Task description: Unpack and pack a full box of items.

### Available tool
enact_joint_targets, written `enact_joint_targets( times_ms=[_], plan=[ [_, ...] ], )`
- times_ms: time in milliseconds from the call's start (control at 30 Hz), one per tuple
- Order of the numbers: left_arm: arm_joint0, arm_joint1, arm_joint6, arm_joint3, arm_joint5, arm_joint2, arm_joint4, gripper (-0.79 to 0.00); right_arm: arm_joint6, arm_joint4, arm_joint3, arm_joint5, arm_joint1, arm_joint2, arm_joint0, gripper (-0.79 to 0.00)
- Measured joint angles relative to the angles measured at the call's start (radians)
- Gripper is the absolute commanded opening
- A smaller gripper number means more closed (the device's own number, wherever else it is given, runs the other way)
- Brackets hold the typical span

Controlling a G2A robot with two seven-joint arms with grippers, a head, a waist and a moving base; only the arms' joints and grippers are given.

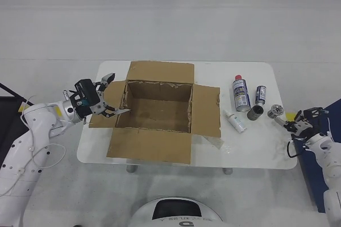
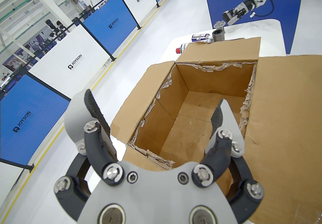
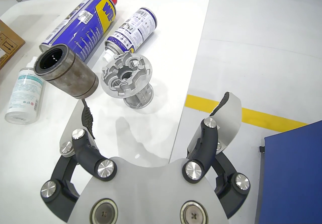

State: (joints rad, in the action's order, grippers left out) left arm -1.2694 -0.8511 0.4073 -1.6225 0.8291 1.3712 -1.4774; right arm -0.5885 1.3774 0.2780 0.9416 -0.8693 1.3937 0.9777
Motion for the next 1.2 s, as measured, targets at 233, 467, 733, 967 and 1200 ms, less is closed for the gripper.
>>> enact_joint_targets(
  times_ms=[233,467,733,967,1200],
  plan=[
    [0.0,0.0,0.0,0.0,0.0,0.0,0.0,0.0,-0.061,0.0,0.024,0.044,0.019,0.013,0.021,0.0],
    [0.0,0.0,0.0,0.0,0.0,0.0,0.0,0.0,-0.06,0.0,0.024,0.043,0.018,0.013,0.02,0.0],
    [0.0,0.0,0.0,0.0,0.0,0.0,0.0,0.0,-0.06,0.0,0.024,0.043,0.018,0.013,0.02,0.0],
    [-0.028,-0.009,0.027,0.136,-0.049,0.017,0.136,0.0,-0.055,-0.002,0.03,0.043,0.018,0.012,0.023,0.0],
    [-0.012,-0.028,0.08,0.322,0.011,0.001,0.341,0.0,0.053,-0.021,0.154,0.072,0.016,-0.001,0.06,0.0]
  ],
)
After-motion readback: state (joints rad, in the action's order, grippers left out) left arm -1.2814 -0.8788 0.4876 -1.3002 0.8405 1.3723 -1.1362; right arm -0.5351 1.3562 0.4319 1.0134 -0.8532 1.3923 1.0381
